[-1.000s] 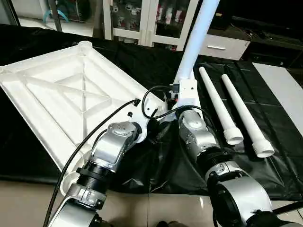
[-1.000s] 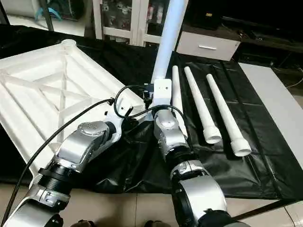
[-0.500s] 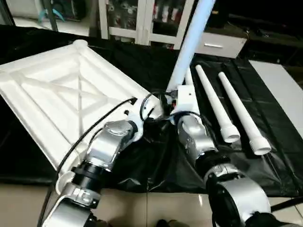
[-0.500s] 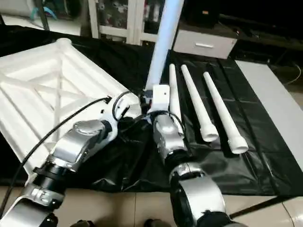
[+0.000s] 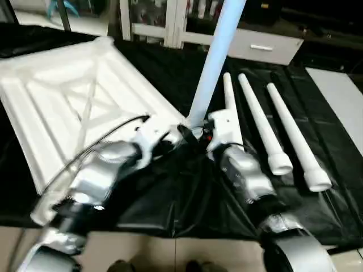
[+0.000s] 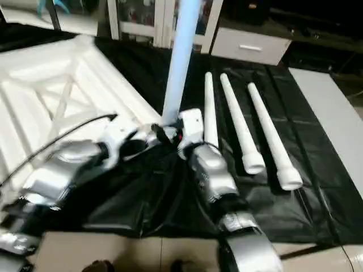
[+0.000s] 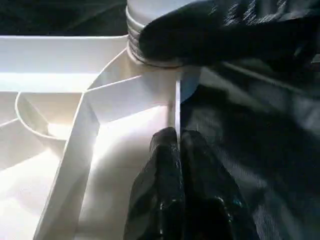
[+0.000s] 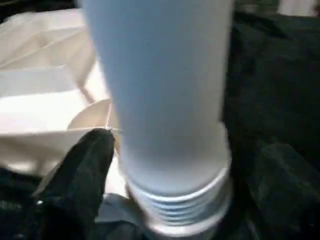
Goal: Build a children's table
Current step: Insert table leg to table base
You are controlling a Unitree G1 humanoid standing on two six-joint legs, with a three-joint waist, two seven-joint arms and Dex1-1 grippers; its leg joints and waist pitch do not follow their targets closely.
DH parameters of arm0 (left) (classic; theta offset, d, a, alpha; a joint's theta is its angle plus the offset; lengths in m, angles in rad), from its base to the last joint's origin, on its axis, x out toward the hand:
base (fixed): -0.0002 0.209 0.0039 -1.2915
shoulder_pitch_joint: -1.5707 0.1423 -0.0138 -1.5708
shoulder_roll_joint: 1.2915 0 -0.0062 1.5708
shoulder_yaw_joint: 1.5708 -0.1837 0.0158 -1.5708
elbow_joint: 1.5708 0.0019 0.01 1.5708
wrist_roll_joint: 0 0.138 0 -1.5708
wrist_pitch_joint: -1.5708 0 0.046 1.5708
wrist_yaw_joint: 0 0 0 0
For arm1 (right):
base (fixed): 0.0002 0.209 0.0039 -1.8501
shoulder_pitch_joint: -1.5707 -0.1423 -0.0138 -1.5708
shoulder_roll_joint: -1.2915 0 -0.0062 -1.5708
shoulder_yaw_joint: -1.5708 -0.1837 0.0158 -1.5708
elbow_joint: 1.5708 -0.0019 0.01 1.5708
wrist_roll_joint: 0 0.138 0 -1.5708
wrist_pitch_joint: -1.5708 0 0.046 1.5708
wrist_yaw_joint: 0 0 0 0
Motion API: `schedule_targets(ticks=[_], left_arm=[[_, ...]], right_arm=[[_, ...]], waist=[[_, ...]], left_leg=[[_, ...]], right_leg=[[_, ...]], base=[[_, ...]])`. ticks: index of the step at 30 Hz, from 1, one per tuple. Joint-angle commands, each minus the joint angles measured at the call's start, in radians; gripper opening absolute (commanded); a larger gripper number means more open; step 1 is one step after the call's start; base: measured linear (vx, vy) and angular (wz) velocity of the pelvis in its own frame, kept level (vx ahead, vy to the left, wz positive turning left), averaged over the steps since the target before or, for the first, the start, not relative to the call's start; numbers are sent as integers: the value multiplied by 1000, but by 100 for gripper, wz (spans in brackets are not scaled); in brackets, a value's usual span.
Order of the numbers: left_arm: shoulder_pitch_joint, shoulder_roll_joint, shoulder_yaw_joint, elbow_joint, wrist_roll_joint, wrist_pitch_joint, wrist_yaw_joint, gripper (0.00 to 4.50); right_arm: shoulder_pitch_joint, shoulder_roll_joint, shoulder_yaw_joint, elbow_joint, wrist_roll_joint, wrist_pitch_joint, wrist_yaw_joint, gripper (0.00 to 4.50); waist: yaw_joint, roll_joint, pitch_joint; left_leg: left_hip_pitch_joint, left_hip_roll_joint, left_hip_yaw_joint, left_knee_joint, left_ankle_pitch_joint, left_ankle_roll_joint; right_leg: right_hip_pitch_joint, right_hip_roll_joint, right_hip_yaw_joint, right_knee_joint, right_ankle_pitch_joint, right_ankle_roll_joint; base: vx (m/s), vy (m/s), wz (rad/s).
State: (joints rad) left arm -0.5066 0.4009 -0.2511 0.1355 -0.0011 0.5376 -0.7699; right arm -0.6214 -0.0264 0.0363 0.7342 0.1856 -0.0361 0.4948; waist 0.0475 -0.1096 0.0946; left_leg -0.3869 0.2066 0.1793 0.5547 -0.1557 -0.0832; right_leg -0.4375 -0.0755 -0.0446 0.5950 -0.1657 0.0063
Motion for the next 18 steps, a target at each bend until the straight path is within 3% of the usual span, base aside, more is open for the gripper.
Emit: schedule_targets(ticks=[1, 4, 5, 8, 11, 18], left_arm=[[33, 16, -50, 21, -3, -13, -71, 0], [39, 63, -61, 11, -18, -54, -146, 0], [43, 85, -70, -3, -32, -60, -188, 0], [45, 99, -74, -12, -39, -57, -212, 0], [51, 130, -86, -36, -58, -60, -277, 0], [75, 169, -105, -84, -89, -71, -356, 0]], right_arm=[[36, -42, 36, -85, -21, 50, 54, 440], [94, -100, 69, -203, -20, 126, 136, 440], [119, -132, 83, -267, -2, 169, 183, 440], [135, -152, 92, -309, 9, 197, 211, 440], [171, -222, 129, -387, 28, 256, 316, 440], [197, -258, 148, -461, 45, 335, 371, 440]], waist=[[6, 23, -69], [10, 23, -65], [13, 25, -64], [14, 22, -64], [17, 24, -61], [26, 23, -66]], left_leg=[[23, 16, 10, -52, -80, 62], [27, 20, 8, -56, -141, 35], [28, 20, 8, -57, -146, 26], [28, 20, 9, -57, -162, 18], [28, 22, 6, -59, -211, 6], [28, 20, 8, -53, -162, 11]], right_leg=[[67, -39, 35, -35, 67, -249], [65, -42, 38, -43, -35, -221], [63, -41, 38, -43, -44, -217], [61, -42, 39, -43, -55, -218], [59, -46, 40, -50, -129, -206], [60, -43, 39, -40, -63, -224]], base=[[0, 0, 0], [0, 0, 0], [0, 0, 0], [0, 0, 0], [0, 0, 0], [0, 0, 0]])
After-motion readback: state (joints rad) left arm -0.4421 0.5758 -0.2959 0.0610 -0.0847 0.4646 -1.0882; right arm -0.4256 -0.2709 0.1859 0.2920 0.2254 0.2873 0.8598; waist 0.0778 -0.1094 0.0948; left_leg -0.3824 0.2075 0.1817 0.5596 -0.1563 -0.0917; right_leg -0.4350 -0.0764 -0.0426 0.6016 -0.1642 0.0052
